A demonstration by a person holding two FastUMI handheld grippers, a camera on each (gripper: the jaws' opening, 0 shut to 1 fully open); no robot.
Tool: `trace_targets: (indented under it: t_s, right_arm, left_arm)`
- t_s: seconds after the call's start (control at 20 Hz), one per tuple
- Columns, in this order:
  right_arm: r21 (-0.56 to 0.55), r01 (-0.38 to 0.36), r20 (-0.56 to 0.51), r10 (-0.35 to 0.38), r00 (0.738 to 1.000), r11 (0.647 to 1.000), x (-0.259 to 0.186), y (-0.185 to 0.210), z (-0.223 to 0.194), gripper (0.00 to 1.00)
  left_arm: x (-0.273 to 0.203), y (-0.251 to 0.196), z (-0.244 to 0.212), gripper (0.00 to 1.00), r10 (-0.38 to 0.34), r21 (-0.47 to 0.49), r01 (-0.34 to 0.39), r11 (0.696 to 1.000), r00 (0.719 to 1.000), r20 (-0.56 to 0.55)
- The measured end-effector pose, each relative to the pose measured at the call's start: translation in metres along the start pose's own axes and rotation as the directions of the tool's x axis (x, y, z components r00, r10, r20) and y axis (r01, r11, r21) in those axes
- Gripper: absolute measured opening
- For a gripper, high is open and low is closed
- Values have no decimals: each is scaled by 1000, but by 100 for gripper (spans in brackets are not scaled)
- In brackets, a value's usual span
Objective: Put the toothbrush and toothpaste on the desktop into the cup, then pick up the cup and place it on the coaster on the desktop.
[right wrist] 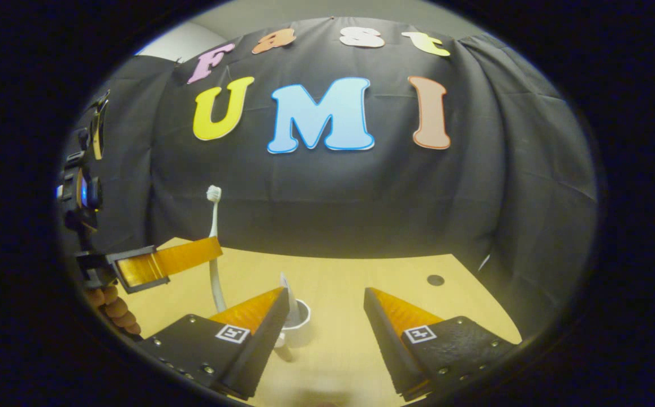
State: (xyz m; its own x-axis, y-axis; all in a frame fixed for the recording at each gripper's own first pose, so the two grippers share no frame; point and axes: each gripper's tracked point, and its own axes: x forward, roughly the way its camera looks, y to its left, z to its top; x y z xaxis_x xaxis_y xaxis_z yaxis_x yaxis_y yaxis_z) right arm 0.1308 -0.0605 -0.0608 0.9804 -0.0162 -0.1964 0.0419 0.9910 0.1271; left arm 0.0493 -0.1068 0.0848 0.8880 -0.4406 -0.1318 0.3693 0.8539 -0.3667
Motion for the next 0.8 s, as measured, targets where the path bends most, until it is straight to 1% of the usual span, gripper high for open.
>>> trace_targets:
  t_s: [0.15,0.3,0.4,0.45,0.6,0.8]
  right_arm:
    - [44,66,-45,-64,997,997,-19,-24,-15,84]
    - [55,107,-78,-102,992,993,-30,-37,-26,84]
    - [54,123,-100,-118,988,991,-34,-42,-35,84]
    - [60,123,-109,-116,987,991,-35,-42,-38,84]
    - [87,120,-135,-107,985,989,-36,-38,-46,84]
    - [113,102,-157,-83,984,988,-32,-30,-52,84]
  left_arm:
    - [19,-6,-4,7,-45,-11,45,999,999,17]
    - [39,-13,-16,7,-76,-9,77,997,997,15]
    - [50,-14,-29,7,-84,-6,84,996,996,3]
    - [55,-13,-37,6,-84,-2,84,996,996,-4]
    - [61,-12,-57,6,-89,12,89,996,996,-31]
    - [57,-12,-70,7,-97,69,100,993,995,-38]
